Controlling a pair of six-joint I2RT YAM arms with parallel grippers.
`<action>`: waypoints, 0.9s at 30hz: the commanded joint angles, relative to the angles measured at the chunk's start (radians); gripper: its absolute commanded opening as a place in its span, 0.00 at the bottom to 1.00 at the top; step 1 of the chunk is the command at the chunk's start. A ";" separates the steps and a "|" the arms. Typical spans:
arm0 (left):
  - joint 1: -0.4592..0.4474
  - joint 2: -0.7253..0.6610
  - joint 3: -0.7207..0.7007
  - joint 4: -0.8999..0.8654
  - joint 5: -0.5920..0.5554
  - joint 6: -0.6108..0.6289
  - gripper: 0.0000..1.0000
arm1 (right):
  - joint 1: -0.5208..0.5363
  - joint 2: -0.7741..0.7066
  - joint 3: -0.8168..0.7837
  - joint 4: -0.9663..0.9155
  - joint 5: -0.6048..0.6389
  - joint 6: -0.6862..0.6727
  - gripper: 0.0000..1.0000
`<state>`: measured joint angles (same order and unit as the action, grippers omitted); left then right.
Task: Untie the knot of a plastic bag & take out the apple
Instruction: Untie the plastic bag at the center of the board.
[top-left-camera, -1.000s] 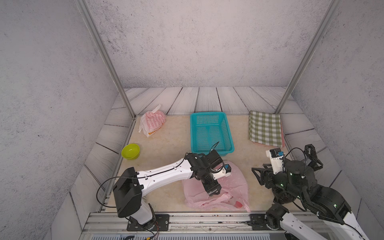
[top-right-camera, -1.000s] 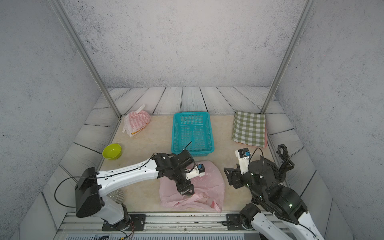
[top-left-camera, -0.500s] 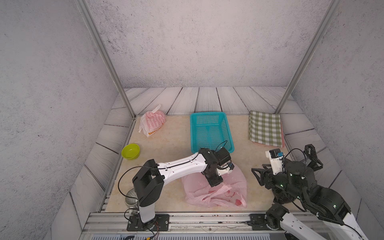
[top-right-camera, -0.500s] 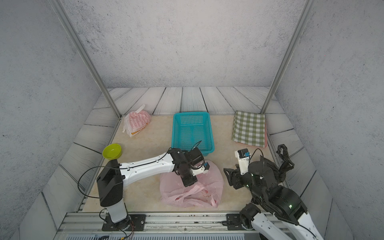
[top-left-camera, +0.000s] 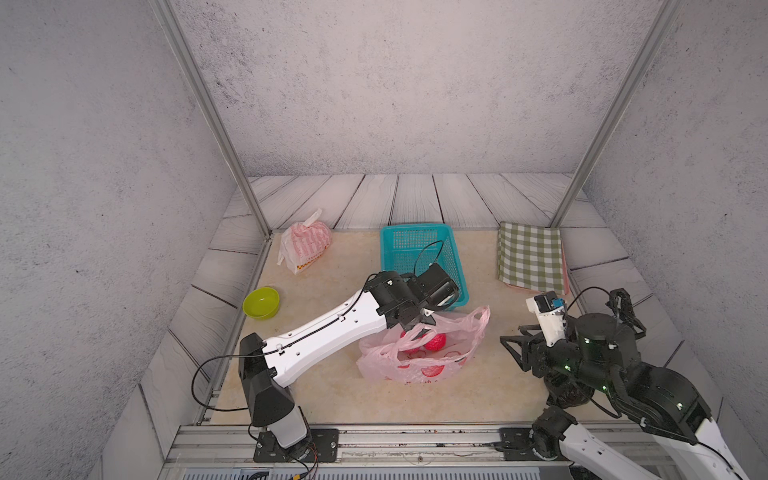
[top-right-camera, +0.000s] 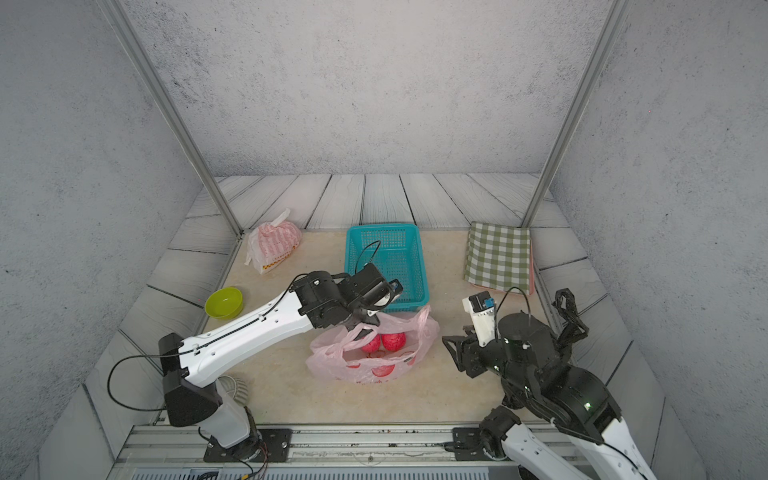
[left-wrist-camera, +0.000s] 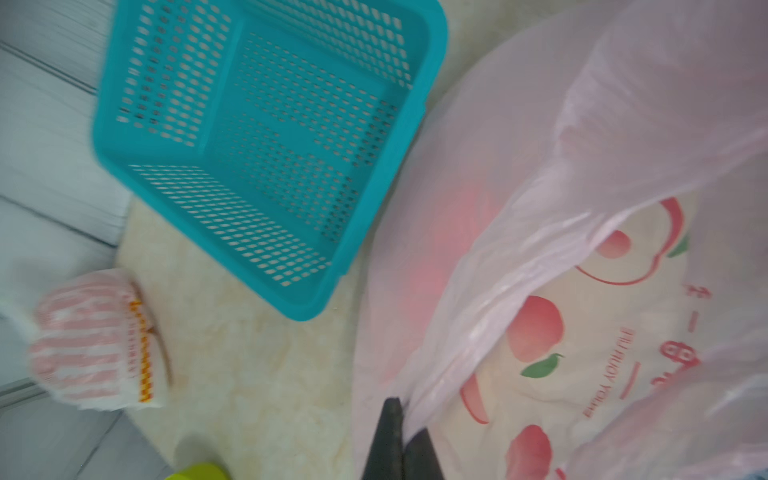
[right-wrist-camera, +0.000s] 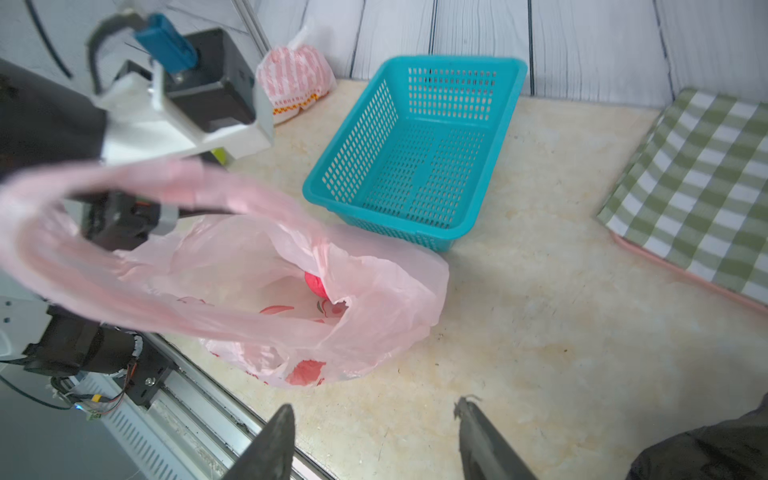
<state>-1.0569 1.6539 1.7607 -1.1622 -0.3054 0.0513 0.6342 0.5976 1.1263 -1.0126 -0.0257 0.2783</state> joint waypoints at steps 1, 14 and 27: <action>0.028 0.031 0.112 -0.087 -0.234 0.053 0.00 | 0.004 0.031 0.068 -0.038 0.038 -0.042 0.64; -0.035 0.186 0.401 -0.231 -0.545 0.017 0.00 | 0.004 0.026 0.114 -0.070 -0.079 -0.073 0.64; -0.040 -0.215 -0.253 -0.001 -0.159 -0.271 0.00 | 0.003 0.466 0.104 0.149 0.195 0.068 0.81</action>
<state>-1.1084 1.5333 1.5387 -1.2591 -0.5175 -0.1596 0.6342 0.8993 1.1748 -0.9859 -0.0071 0.3088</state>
